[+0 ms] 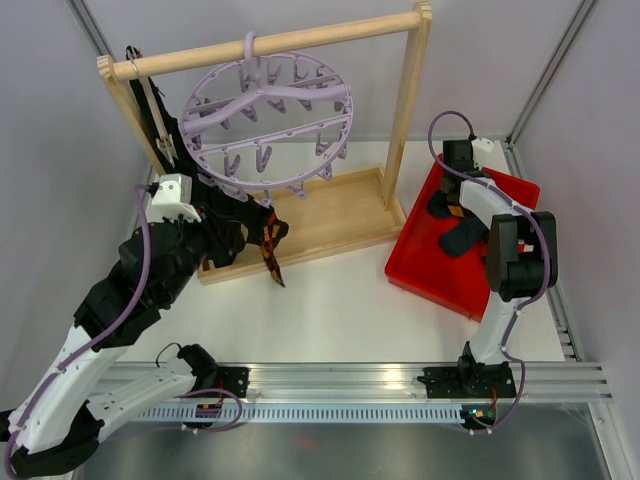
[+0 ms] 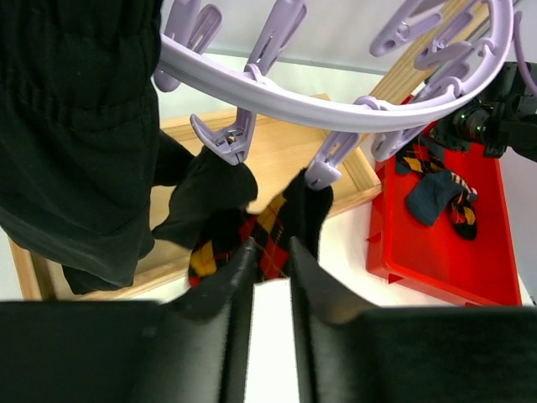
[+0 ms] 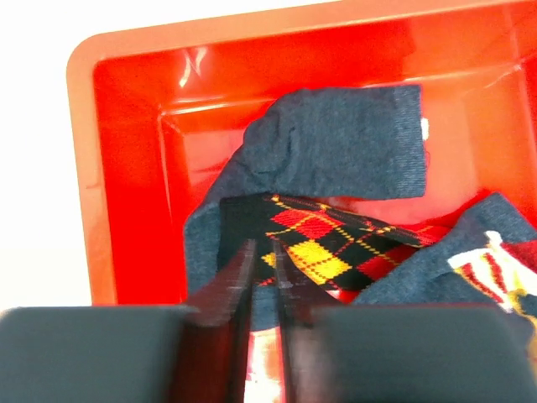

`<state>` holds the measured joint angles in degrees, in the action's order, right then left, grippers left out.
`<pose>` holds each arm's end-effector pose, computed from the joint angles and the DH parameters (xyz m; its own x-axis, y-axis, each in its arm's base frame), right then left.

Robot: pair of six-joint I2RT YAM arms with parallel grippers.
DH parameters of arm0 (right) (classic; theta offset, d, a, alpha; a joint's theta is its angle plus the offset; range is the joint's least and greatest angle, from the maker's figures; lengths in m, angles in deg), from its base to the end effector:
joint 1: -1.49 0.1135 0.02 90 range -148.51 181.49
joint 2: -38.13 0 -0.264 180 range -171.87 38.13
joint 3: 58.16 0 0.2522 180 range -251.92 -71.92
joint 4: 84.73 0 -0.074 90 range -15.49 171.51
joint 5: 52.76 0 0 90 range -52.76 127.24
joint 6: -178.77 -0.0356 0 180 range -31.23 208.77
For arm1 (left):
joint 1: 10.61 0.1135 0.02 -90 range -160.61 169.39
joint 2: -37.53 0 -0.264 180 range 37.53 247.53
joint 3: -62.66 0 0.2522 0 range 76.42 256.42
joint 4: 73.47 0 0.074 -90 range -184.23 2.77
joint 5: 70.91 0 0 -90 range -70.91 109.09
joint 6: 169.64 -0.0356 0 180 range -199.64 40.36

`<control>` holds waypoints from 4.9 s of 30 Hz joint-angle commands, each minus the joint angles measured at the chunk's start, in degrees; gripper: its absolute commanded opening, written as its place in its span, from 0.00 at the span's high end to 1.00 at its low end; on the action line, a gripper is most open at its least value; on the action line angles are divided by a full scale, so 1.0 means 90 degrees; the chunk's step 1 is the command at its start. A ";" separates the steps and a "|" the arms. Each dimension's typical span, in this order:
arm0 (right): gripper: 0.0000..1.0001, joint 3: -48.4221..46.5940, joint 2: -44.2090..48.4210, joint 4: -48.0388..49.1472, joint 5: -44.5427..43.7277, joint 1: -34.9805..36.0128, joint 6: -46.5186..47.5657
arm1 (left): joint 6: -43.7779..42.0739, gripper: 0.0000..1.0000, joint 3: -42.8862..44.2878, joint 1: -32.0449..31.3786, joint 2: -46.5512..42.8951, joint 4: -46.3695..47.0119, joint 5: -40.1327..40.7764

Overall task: Clip the socks to the hanger
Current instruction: Clamp the sock onto the hanger, then pick up the sock from the bin.

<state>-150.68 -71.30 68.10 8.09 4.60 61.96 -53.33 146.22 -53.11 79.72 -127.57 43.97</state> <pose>0.4249 0.0057 0.2160 -0.4837 0.3682 -0.7940 0.5829 0.8123 0.0216 0.0966 -0.0682 0.4341 -0.2832 -0.2859 -0.9155 0.2062 0.9141 -0.3492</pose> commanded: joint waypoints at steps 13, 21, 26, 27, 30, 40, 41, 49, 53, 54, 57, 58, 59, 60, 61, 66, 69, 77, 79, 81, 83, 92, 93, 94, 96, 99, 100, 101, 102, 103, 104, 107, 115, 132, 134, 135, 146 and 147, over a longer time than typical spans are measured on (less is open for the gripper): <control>0.36 -0.0594 -0.0702 0.0045 0.0270 -0.0034 0.0029 | -0.0198 0.64 0.0037 -0.0004 -0.0001 0.0292 -0.0265; 0.39 -0.0663 -0.0995 0.0142 -0.0033 -0.0043 0.0029 | -0.0237 0.63 0.0067 -0.0004 -0.0011 0.0302 -0.0323; 0.45 -0.0663 -0.1123 0.0191 -0.0082 -0.0063 -0.0010 | -0.0257 0.63 0.0076 -0.0004 -0.0030 0.0263 -0.0353; 0.46 -0.0653 -0.1152 0.0210 -0.0072 -0.0073 -0.0029 | -0.0266 0.63 0.0086 -0.0004 -0.0030 0.0263 -0.0353; 0.63 -0.0624 -0.1123 0.0191 -0.0053 -0.0102 -0.0068 | -0.0257 0.63 0.0096 -0.0004 -0.0059 0.0244 -0.0343; 1.00 -0.0283 -0.0557 0.0162 -0.0043 -0.0112 -0.0107 | -0.0257 0.63 0.0115 -0.0004 -0.0186 0.0214 -0.0441; 1.00 -0.0243 -0.0382 0.0152 -0.0033 -0.0112 -0.0107 | -0.0266 0.63 0.0135 -0.0004 -0.0206 0.0205 -0.0450; 1.00 0.0352 0.0819 0.0035 0.0191 -0.0122 -0.0137 | -0.0559 0.60 0.0340 -0.0014 -0.0382 0.0507 -0.1094; 1.00 0.0480 0.1541 -0.0199 0.0415 -0.0131 -0.0059 | -0.0735 0.59 0.0583 -0.0004 -0.0129 0.0936 -0.1943; 1.00 0.0518 0.1659 -0.0238 0.0455 -0.0131 -0.0049 | -0.0784 0.59 0.0652 -0.0014 -0.0021 0.1082 -0.2264; 1.00 0.0548 0.2128 -0.0433 0.0592 -0.0131 -0.0049 | -0.0784 0.58 0.0828 -0.0014 0.0477 0.1405 -0.2734; 1.00 0.0548 0.2352 -0.0531 0.0631 -0.0122 -0.0049 | -0.0774 0.58 0.0857 -0.0033 0.0584 0.1667 -0.2968; 1.00 0.0529 0.2460 -0.0561 0.0708 -0.0131 -0.0039 | -0.0765 0.57 0.0858 -0.0043 0.0759 0.1814 -0.3047; 1.00 0.0509 0.2558 -0.0667 0.0748 -0.0131 -0.0049 | -0.0765 0.57 0.0916 -0.0082 0.0848 0.2029 -0.3145; 1.00 0.0490 0.2743 -0.0717 0.0787 -0.0131 -0.0049 | -0.0765 0.56 0.0955 -0.0121 0.0994 0.2137 -0.3184; 1.00 0.0314 0.3183 -0.0990 0.1002 -0.0131 -0.0020 | -0.1047 0.54 0.1441 -0.0666 0.1512 0.2509 -0.3029; 1.00 0.0207 0.3418 -0.1127 0.1022 -0.0131 0.0019 | -0.1457 0.53 0.1755 -0.1223 0.2047 0.2577 -0.2455; 1.00 -0.0145 0.3906 -0.1615 0.1597 -0.0131 -0.0068 | -0.2170 0.51 0.1562 -0.2348 0.3163 0.4166 -0.1867; 1.00 -0.0223 0.4072 -0.1722 0.1685 -0.0131 -0.0068 | -0.2384 0.50 0.1064 -0.2445 0.3386 0.5279 -0.1866; 1.00 -0.0330 0.4189 -0.1936 0.1734 -0.0131 -0.0049 | -0.2473 0.49 0.0771 -0.2465 0.3592 0.6147 -0.1905; 1.00 -0.0457 0.4326 -0.2103 0.1880 -0.0122 -0.0058 | -0.2619 0.49 0.0818 -0.2504 0.4002 0.6618 -0.1915; 1.00 -0.0575 0.4785 -0.2406 0.3169 -0.0131 -0.0224 | -0.3293 0.44 0.1453 -0.2504 0.5594 0.7480 -0.1564; 1.00 -0.0604 0.4824 -0.2416 0.3209 -0.0131 -0.0234 | -0.3381 0.43 0.1482 -0.2504 0.5682 0.7644 -0.1554; 1.00 -0.0604 0.4892 -0.2436 0.3412 -0.0122 -0.0254 | -0.3401 0.43 0.1541 -0.2495 0.5847 0.7743 -0.1544; 1.00 -0.0624 0.4932 -0.2465 0.3551 -0.0121 -0.0293 | -0.3440 0.42 0.1638 -0.2485 0.6024 0.7880 -0.1544; 1.00 -0.0702 0.4981 -0.2533 0.3755 -0.0122 -0.0322 | -0.3421 0.42 0.1941 -0.2465 0.6414 0.7871 -0.1534; 1.00 -0.0731 0.4990 -0.2563 0.3833 -0.0131 -0.0332 | -0.3411 0.42 0.2067 -0.2446 0.6502 0.7890 -0.1525; 1.00 -0.0741 0.5010 -0.2572 0.3863 -0.0131 -0.0342 | -0.3392 0.42 0.2127 -0.2446 0.6667 0.7909 -0.1496; 1.00 -0.0799 0.5029 -0.2592 0.3883 -0.0131 -0.0332 | -0.3382 0.42 0.2185 -0.2426 0.6727 0.7910 -0.1505; 1.00 -0.0819 0.5059 -0.2660 0.3893 -0.0131 -0.0322 | -0.3343 0.42 0.2302 -0.2387 0.6805 0.7871 -0.1524; 1.00 -0.0896 0.5069 -0.2689 0.3902 -0.0131 -0.0322 | -0.3285 0.41 0.2371 -0.2368 0.6941 0.7861 -0.1534; 1.00 -0.0994 0.5117 -0.2797 0.4010 -0.0131 -0.0293 | -0.3226 0.42 0.2527 -0.2309 0.7098 0.7851 -0.1486; 1.00 -0.1161 0.5215 -0.2875 0.4293 -0.0131 -0.0303 | -0.3109 0.42 0.2713 -0.2153 0.7333 0.7861 -0.1661; 1.00 -0.0985 0.5332 -0.2846 0.4537 -0.0131 -0.0332 | -0.2835 0.42 0.2772 -0.2143 0.7411 0.8085 -0.1740; 1.00 -0.0975 0.5342 -0.2827 0.4635 -0.0131 -0.0361 | -0.2854 0.42 0.2791 -0.2133 0.7421 0.8105 -0.1730; 1.00 -0.0966 0.5342 -0.2826 0.4654 -0.0122 -0.0371 | -0.2864 0.42 0.2811 -0.2143 0.7440 0.8115 -0.1720; 1.00 -0.0995 0.5381 -0.2924 0.4733 -0.0131 -0.0322 | -0.2864 0.44 0.2928 -0.2133 0.7538 0.8319 -0.1583; 1.00 -0.0995 0.5381 -0.2943 0.4733 -0.0131 -0.0313 | -0.2864 0.45 0.2918 -0.2133 0.7548 0.8339 -0.1574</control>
<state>-159.05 -23.94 41.63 49.53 3.62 59.58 -80.50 169.92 -72.38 146.78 -56.55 29.33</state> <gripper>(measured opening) 0.011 0.561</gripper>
